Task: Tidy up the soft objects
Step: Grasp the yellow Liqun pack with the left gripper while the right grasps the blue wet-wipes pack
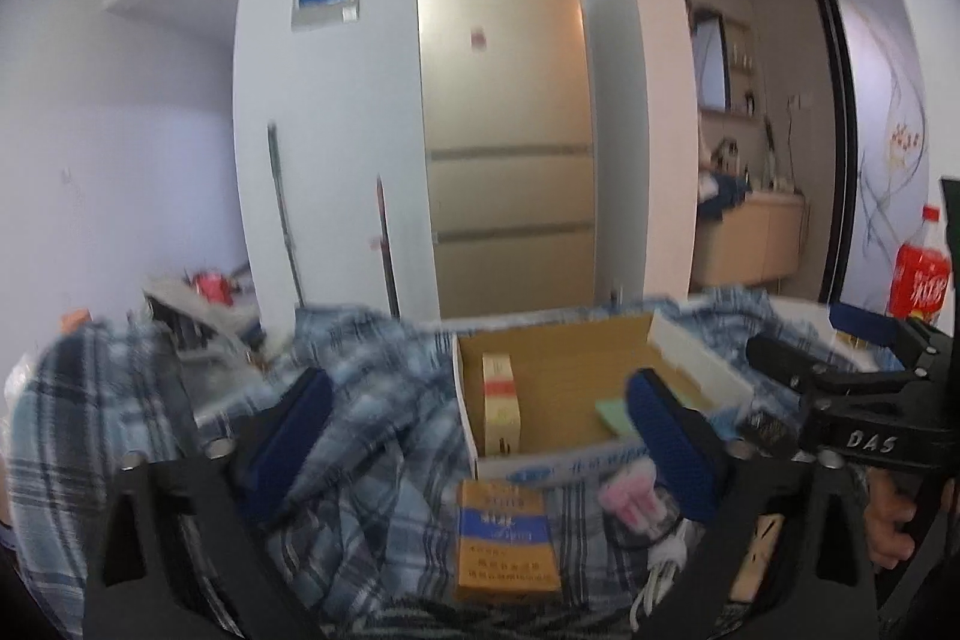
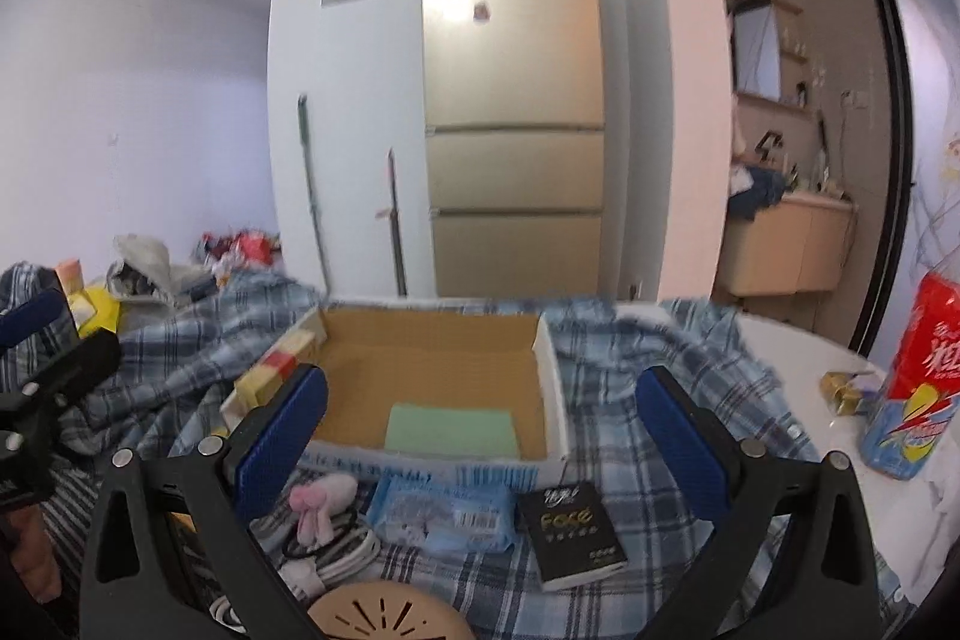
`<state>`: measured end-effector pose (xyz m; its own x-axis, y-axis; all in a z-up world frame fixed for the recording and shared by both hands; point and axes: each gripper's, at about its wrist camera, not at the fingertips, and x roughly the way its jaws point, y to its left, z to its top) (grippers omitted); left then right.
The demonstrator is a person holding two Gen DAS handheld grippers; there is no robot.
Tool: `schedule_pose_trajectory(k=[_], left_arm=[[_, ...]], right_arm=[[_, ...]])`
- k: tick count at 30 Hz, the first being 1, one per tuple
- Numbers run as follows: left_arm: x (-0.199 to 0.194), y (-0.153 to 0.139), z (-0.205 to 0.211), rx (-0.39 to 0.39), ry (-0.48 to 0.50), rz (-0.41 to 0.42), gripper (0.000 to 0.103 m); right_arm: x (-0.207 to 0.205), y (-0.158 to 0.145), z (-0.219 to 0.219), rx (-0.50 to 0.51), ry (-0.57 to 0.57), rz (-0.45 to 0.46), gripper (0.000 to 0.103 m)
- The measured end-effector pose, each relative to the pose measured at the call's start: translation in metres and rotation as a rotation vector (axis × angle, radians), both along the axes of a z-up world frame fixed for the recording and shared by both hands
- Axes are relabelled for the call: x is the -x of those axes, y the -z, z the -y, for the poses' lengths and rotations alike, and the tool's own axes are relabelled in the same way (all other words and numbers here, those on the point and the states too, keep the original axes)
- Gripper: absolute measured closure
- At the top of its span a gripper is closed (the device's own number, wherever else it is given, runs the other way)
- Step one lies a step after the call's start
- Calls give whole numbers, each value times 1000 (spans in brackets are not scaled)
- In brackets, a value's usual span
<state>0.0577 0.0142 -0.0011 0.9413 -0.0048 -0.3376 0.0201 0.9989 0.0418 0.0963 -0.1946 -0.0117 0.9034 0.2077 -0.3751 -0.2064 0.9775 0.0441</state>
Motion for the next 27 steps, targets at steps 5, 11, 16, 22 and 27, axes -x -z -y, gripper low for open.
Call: schedule_pose_trajectory(k=[5, 11, 16, 22, 27], left_arm=[[-22, 15, -1, 5, -6, -142, 12], [-44, 36, -1, 10, -2, -302, 20], [-51, 45, -1, 5, -6, -356, 25], [-63, 57, -2, 12, 9, -447, 29], [-68, 64, 4, -14, 28, -501, 31]], right_arm=[[-14, 10, 1, -31, -31, -105, 6], [-32, 26, 0, -26, -34, -243, 12], [-44, 38, 0, -40, -62, -327, 14], [-52, 49, -3, -18, -66, -392, 21], [-56, 56, -12, 27, -85, -430, 22]])
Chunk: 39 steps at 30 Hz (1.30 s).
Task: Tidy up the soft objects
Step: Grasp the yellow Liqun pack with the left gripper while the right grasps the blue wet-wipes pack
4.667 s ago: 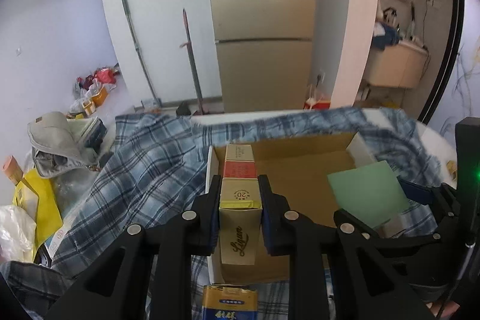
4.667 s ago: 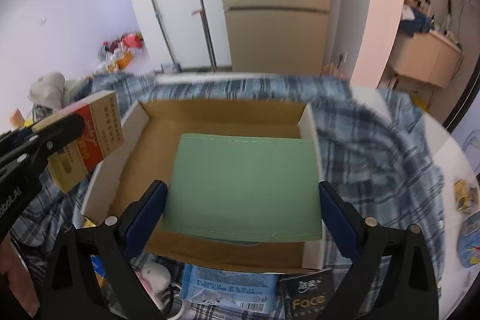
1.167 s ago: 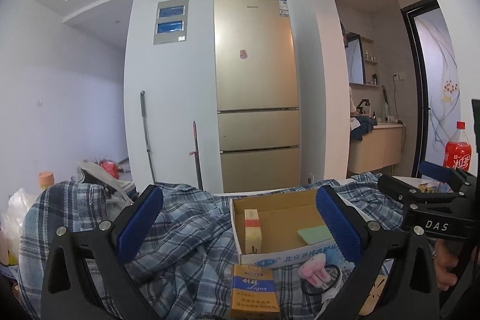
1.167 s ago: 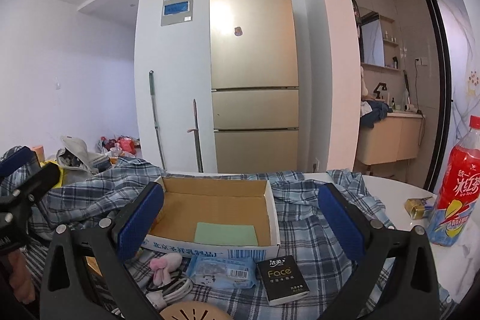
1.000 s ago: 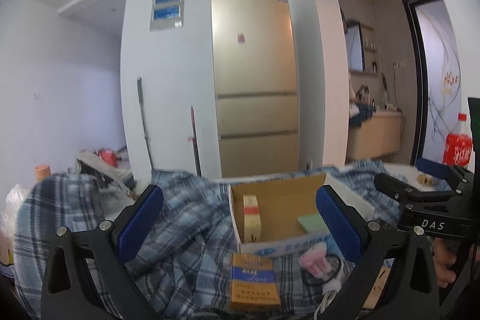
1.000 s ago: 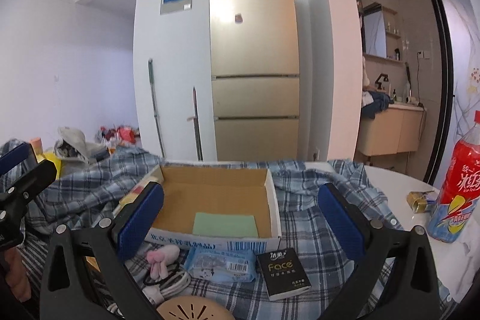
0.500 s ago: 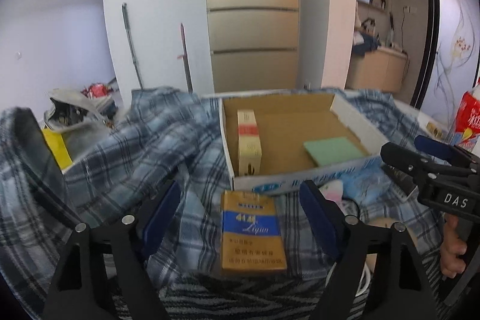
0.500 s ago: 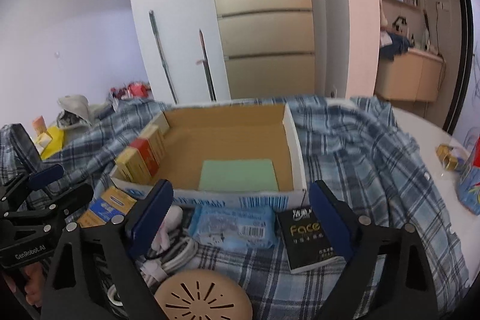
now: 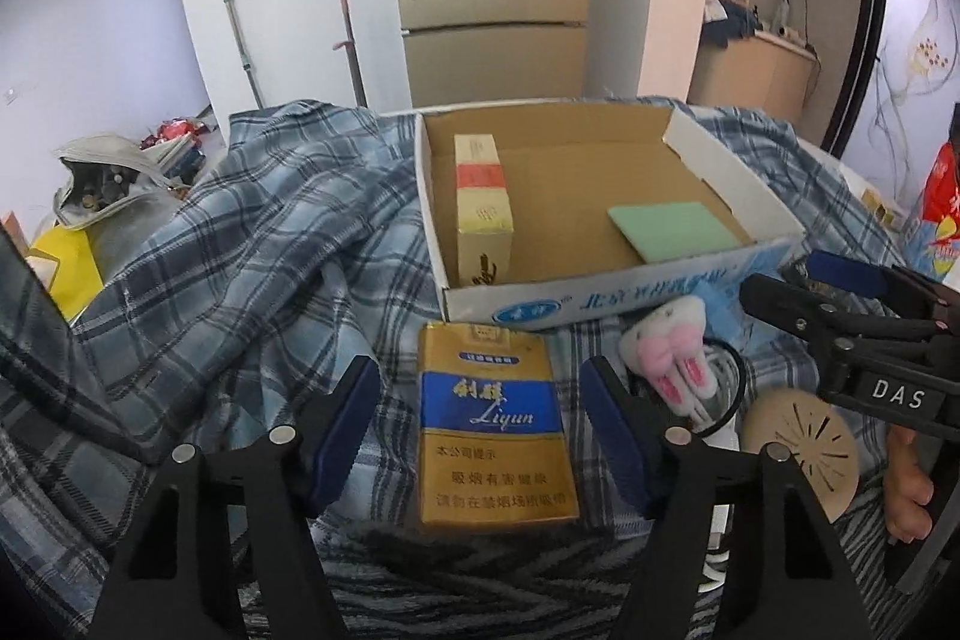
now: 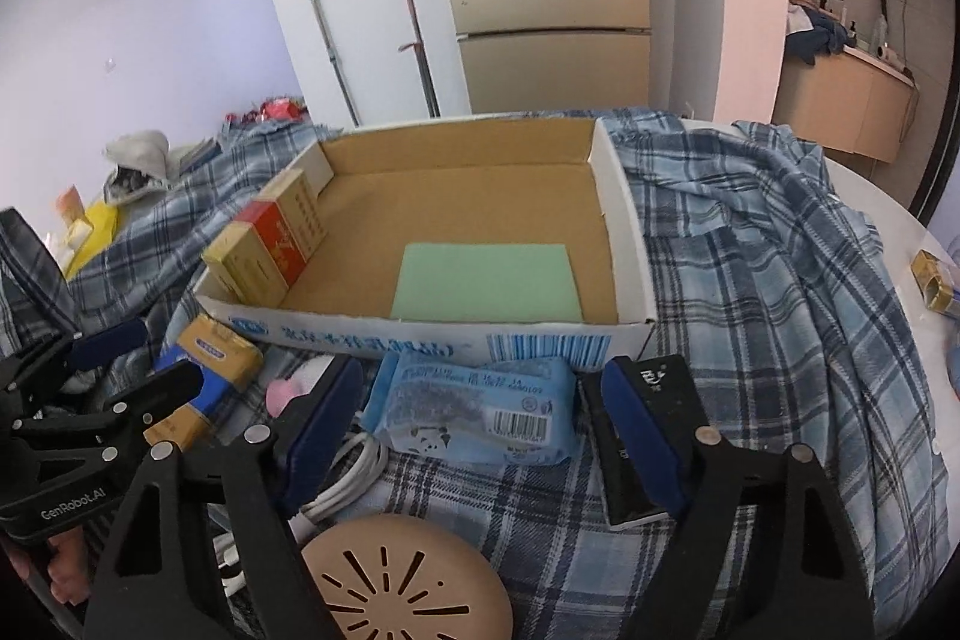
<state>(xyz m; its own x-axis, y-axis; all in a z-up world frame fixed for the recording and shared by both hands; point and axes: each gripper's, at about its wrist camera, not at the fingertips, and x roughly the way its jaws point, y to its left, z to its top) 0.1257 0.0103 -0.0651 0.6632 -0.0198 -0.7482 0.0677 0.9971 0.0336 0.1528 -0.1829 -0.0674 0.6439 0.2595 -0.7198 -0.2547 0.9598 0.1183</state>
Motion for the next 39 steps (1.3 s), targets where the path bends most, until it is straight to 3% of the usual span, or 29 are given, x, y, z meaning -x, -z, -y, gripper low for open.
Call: schedule_pose_trajectory(k=[4, 15, 17, 20, 26, 34, 39], left_arm=[[-7, 12, 4, -18, 18, -76, 32], [-8, 18, 13, -57, 50, -103, 34], [-9, 19, 13, -58, 43, -108, 45], [-8, 18, 11, -48, 39, -103, 48], [0, 9, 8, -36, 40, -39, 49], [20, -15, 4, 13, 47, 123, 49], [44, -37, 4, 26, 58, 310, 49]], right_arm=[[-4, 7, -5, 31, -12, -39, 24], [-5, 12, -9, 55, -20, -54, 26], [-7, 13, -12, 63, -21, -58, 30], [-7, 14, -12, 61, -22, -62, 32], [-5, 13, -12, 75, -26, -56, 37], [6, 2, -9, 79, -23, 17, 42], [25, -18, -6, 62, -22, 152, 42]])
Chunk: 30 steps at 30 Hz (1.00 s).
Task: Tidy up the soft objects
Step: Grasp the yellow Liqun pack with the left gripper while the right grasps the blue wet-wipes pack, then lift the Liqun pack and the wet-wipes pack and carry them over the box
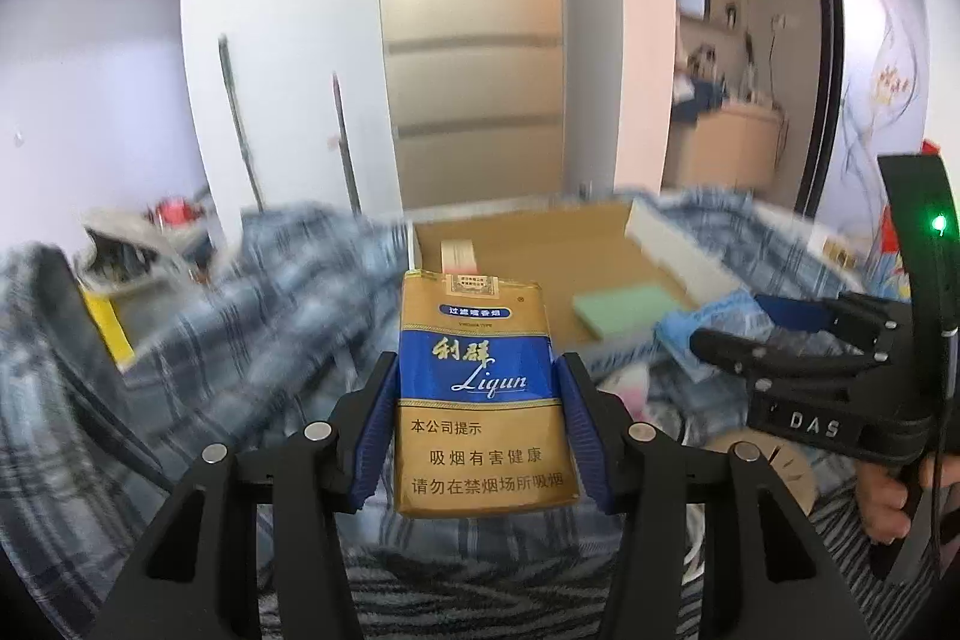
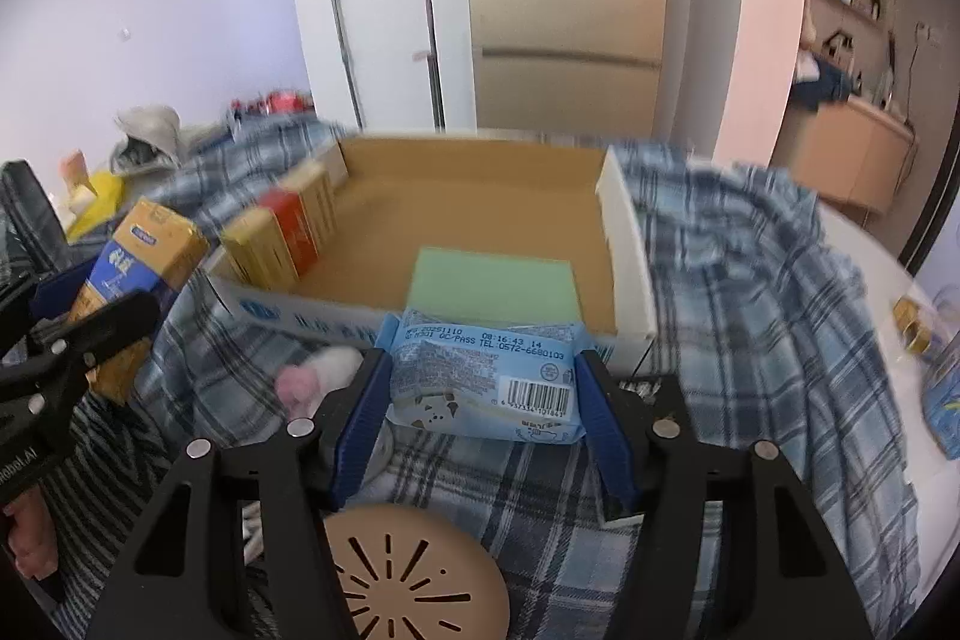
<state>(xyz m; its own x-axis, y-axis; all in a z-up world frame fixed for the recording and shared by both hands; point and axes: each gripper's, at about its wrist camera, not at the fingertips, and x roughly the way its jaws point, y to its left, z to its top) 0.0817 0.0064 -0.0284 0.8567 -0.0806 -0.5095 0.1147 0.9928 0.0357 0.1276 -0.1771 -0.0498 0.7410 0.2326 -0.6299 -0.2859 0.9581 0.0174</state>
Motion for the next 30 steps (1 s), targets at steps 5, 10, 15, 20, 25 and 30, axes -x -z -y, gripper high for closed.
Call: schedule_pose_trajectory(k=[5, 10, 15, 20, 25, 30], left_arm=[[18, -15, -2, 15, -2, 144, 49], [24, -20, 2, -6, -13, 192, 49], [23, -20, 1, 2, -8, 181, 49], [25, -21, 3, 8, 11, 172, 49], [32, -30, 6, -6, 11, 195, 49], [38, -48, 8, -3, 9, 227, 49]], right_arm=[[17, -18, -3, 3, -4, 141, 42], [23, -24, -4, 6, -5, 183, 42], [25, -25, -3, -1, -4, 191, 42], [28, -26, 0, -15, -2, 206, 42], [38, -36, 5, -26, 4, 261, 42], [45, -52, 10, -35, 25, 301, 42]])
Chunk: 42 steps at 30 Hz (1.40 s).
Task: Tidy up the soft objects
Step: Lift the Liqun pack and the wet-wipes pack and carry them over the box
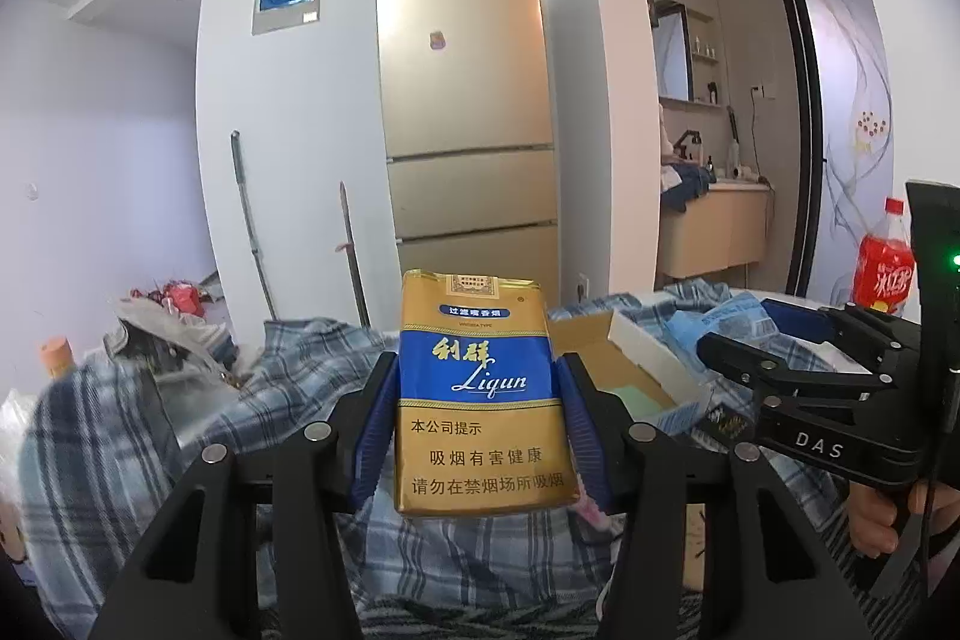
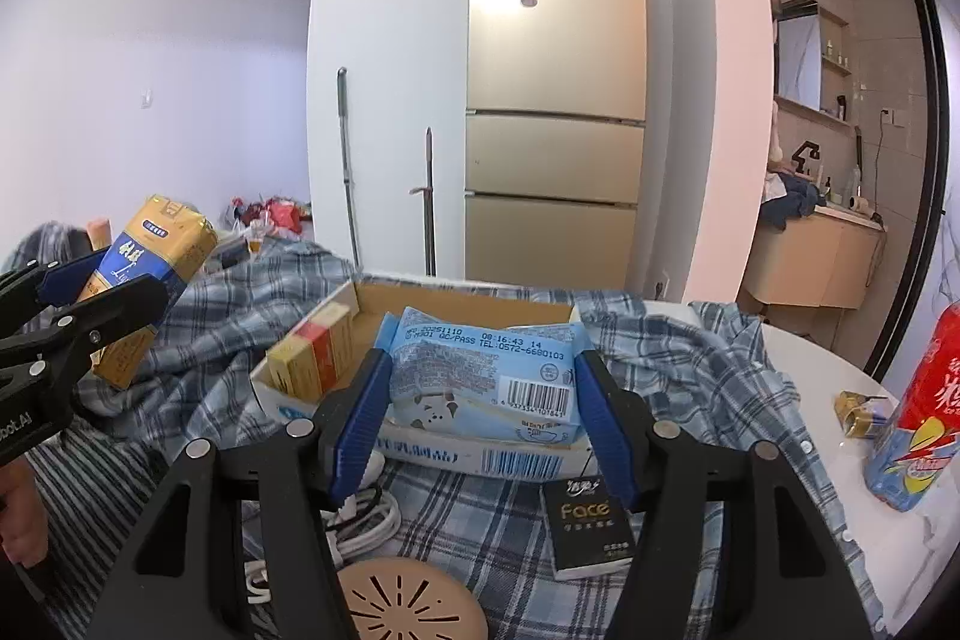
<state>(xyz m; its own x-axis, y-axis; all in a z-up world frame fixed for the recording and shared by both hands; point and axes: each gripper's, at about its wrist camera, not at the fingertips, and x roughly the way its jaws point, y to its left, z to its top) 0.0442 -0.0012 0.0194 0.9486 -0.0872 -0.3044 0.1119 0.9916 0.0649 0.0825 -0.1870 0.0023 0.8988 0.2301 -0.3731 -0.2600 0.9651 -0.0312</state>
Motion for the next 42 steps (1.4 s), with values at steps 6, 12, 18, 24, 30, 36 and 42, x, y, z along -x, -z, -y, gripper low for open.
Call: schedule_pose_trajectory(k=[6, 12, 18, 24, 30, 36, 42], left_arm=[[4, -25, 4, -14, -1, 44, 49], [6, -56, 16, 4, -7, 112, 49], [-7, -95, 26, 3, -35, 186, 49], [-25, -135, 31, 53, -68, 182, 48], [-39, -147, 35, 68, -92, 144, 48], [-61, -133, 32, 80, -100, 37, 49], [-96, -104, 33, 76, -77, -87, 48]], right_arm=[[5, -28, 5, 3, 22, 43, 42], [-1, -71, 9, -13, 35, 88, 42], [-15, -123, 5, -5, 68, 160, 42], [-47, -147, -4, 3, 133, 143, 42], [-62, -136, 5, -77, 134, 100, 42], [-77, -104, 9, -68, 127, 40, 42], [-100, -80, 5, -61, 114, -50, 42]])
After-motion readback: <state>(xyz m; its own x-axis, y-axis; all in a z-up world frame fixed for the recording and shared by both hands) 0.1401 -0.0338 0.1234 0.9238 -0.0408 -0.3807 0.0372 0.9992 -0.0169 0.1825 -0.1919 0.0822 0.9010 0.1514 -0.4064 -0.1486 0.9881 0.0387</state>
